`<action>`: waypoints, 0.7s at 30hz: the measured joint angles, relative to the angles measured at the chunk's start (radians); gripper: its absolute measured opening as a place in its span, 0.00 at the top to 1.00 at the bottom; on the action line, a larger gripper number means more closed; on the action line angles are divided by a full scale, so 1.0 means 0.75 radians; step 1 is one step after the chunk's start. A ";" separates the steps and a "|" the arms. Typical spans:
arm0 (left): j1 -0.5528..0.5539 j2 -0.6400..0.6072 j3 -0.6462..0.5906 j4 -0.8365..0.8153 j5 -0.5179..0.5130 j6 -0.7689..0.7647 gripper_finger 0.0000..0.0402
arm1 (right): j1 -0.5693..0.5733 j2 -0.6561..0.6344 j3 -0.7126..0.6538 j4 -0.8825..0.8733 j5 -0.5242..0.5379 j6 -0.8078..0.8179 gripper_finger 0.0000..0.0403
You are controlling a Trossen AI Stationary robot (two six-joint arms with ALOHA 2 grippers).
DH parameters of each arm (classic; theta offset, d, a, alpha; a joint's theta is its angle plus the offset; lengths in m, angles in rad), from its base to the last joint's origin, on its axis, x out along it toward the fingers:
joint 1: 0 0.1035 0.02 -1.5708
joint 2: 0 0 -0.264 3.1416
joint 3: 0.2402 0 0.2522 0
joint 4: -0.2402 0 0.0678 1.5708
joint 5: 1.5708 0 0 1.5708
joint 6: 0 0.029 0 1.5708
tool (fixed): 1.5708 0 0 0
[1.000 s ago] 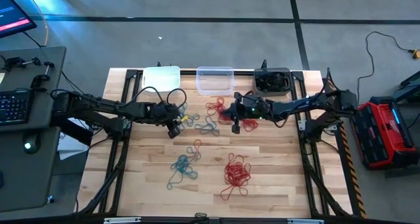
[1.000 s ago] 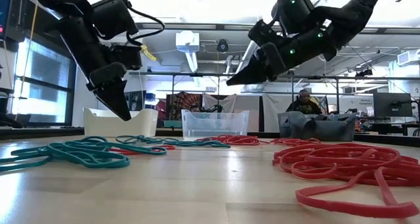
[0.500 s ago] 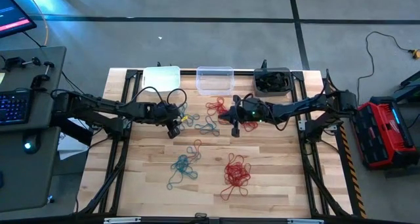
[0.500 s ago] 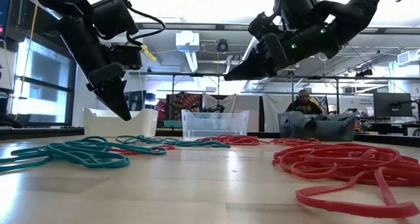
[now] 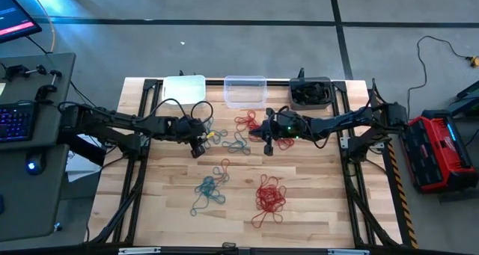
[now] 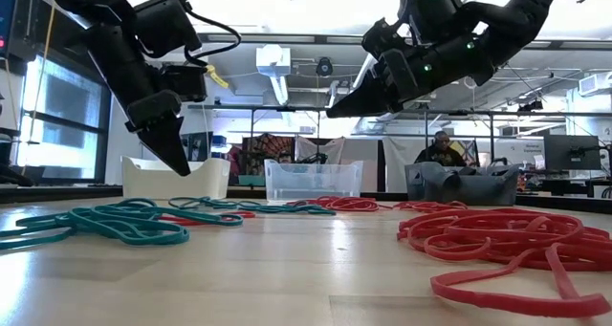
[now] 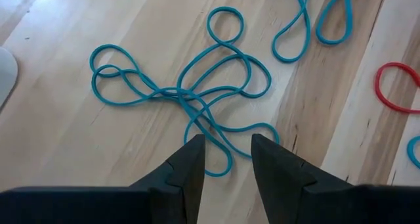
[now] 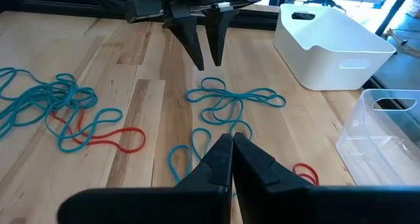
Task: Sort rubber bands into baskets
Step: Put the blue rubber band into the white bin
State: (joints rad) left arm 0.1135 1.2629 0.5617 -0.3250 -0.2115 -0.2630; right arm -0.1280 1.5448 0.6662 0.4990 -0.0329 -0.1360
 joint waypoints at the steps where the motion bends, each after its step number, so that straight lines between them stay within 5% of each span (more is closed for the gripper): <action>1: 0.000 0.000 0.000 0.000 0.000 0.009 0.71 | 0.000 0.000 0.000 0.000 0.001 0.000 1.00; 21: 0.000 0.000 -0.028 0.120 0.055 0.008 0.71 | 0.000 0.000 0.000 -0.001 0.002 -0.004 1.00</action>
State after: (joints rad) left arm 0.1135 1.2632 0.5410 -0.2346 -0.1706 -0.2572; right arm -0.1280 1.5448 0.6662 0.4982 -0.0315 -0.1387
